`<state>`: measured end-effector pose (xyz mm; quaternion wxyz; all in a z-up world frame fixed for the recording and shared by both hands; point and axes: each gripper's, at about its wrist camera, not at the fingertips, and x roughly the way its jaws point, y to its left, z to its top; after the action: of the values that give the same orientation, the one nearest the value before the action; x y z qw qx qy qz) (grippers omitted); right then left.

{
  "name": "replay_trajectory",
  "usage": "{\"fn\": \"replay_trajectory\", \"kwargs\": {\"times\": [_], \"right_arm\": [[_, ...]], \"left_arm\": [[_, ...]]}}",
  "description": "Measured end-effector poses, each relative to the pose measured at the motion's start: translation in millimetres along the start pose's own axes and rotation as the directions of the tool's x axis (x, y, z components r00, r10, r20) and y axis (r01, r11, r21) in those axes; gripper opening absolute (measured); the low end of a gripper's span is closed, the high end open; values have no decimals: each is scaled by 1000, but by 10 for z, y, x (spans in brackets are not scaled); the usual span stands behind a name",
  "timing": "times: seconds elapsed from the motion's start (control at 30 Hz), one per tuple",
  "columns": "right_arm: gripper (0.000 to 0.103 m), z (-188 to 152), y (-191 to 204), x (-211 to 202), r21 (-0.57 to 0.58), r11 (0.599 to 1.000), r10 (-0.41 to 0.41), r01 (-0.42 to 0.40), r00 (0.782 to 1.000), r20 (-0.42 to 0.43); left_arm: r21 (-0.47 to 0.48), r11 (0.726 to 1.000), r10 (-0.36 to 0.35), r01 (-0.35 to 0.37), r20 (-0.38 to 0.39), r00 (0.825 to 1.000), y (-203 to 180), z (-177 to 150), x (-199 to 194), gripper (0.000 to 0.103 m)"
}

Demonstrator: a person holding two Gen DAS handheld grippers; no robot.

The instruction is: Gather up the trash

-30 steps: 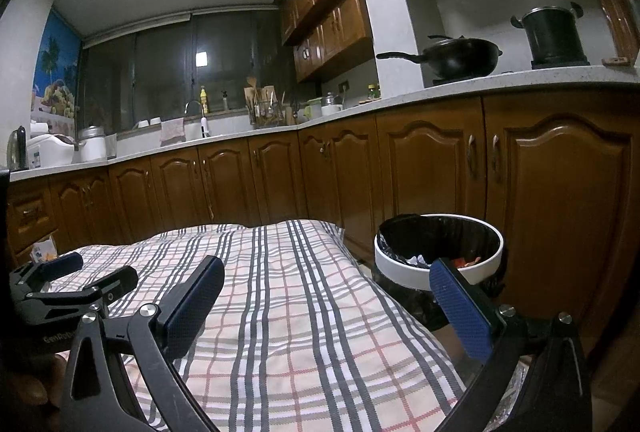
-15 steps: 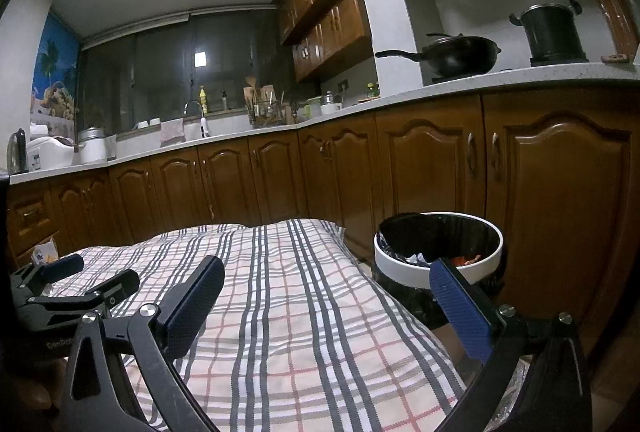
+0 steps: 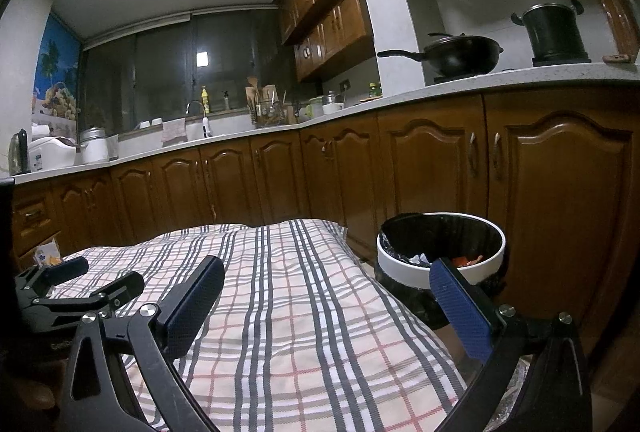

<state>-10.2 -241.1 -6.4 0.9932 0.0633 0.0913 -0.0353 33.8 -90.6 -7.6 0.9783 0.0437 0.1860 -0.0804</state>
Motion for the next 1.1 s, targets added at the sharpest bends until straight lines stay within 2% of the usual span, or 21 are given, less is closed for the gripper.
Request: {"fn": "replay_trajectory", "kwargs": {"times": [1.1], "right_arm": [[103, 8, 24, 7, 3, 1000, 3, -3, 1000, 0]], "left_arm": [[7, 1000, -9, 9, -1, 1000, -7, 3, 20, 103]]}}
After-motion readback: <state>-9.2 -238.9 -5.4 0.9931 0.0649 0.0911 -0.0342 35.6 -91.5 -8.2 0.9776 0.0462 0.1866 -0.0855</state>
